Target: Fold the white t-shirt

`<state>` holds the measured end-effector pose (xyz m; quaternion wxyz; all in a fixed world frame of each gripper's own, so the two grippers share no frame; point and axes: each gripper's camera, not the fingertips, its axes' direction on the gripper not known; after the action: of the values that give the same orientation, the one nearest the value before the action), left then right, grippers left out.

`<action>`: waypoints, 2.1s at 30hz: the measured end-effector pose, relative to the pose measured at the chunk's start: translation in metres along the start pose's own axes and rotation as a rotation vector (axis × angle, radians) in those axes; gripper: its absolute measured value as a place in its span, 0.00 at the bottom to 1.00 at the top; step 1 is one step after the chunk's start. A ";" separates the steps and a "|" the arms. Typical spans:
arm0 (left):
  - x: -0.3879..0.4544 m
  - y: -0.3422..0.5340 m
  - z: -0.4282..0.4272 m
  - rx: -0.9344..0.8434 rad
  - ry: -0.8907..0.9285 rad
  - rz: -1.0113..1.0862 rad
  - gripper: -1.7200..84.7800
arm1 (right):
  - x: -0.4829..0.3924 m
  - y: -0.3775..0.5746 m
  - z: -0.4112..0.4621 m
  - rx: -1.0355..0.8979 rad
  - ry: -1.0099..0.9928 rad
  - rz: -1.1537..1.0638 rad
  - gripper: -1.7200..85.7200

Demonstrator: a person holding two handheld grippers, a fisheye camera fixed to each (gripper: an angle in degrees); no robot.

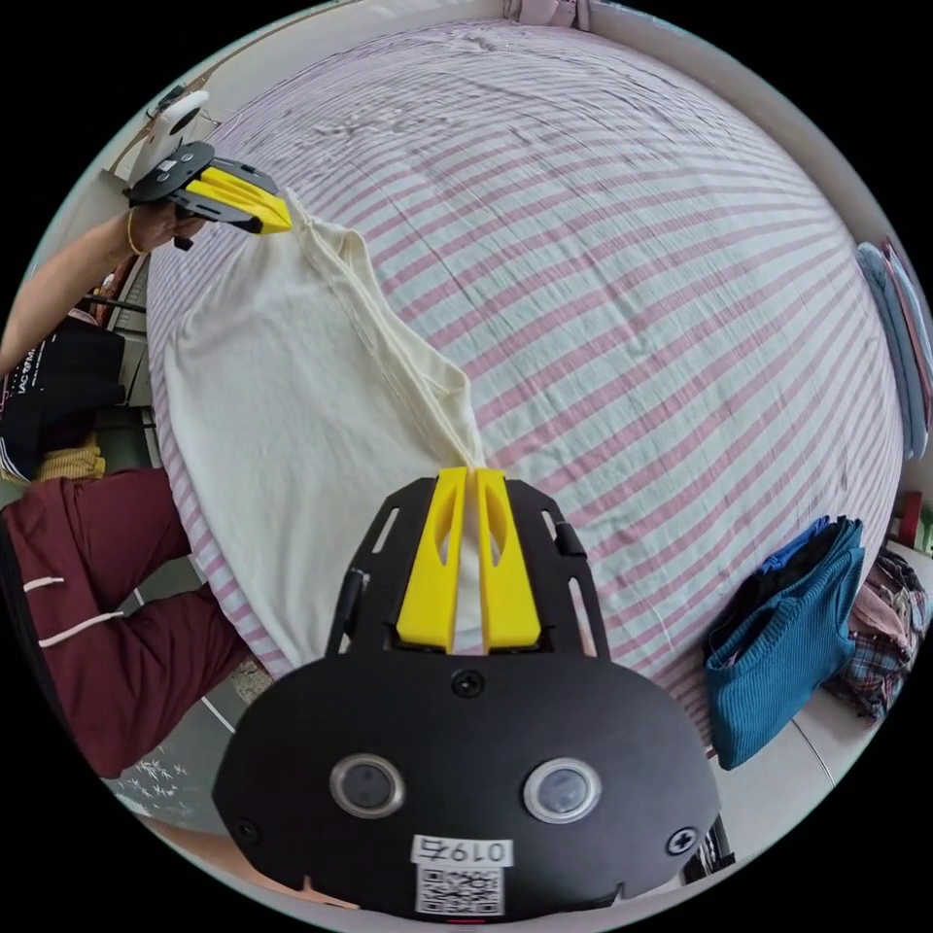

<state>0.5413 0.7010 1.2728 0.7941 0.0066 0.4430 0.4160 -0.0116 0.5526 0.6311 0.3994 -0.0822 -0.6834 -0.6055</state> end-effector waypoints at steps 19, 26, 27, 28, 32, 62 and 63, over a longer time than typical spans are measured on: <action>-0.002 0.055 0.026 -0.003 -0.113 -0.087 0.03 | -0.020 0.062 0.019 0.049 0.049 0.204 0.09; 0.005 0.128 -0.012 0.200 -0.035 -0.322 0.03 | -0.082 0.136 0.032 0.059 0.070 0.268 0.07; 0.011 0.136 -0.011 0.196 -0.026 -0.322 0.03 | -0.093 0.154 0.040 0.060 0.042 0.302 0.08; 0.026 0.153 -0.009 0.179 -0.013 -0.326 0.03 | -0.101 0.174 0.049 0.051 0.004 0.366 0.09; 0.060 0.230 0.007 0.114 0.046 -0.473 0.03 | -0.117 0.232 0.079 0.044 -0.114 0.572 0.09; 0.162 0.392 0.062 -0.085 0.056 -0.588 0.03 | -0.268 0.364 0.262 0.036 -0.257 0.810 0.01; 0.165 0.394 0.063 -0.092 0.051 -0.586 0.03 | -0.279 0.368 0.267 0.043 -0.238 0.805 0.01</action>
<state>0.3710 1.0909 1.3448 0.8685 -0.1681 0.4264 0.1888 0.2749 0.9875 0.7456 0.5241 -0.4034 -0.6508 -0.3730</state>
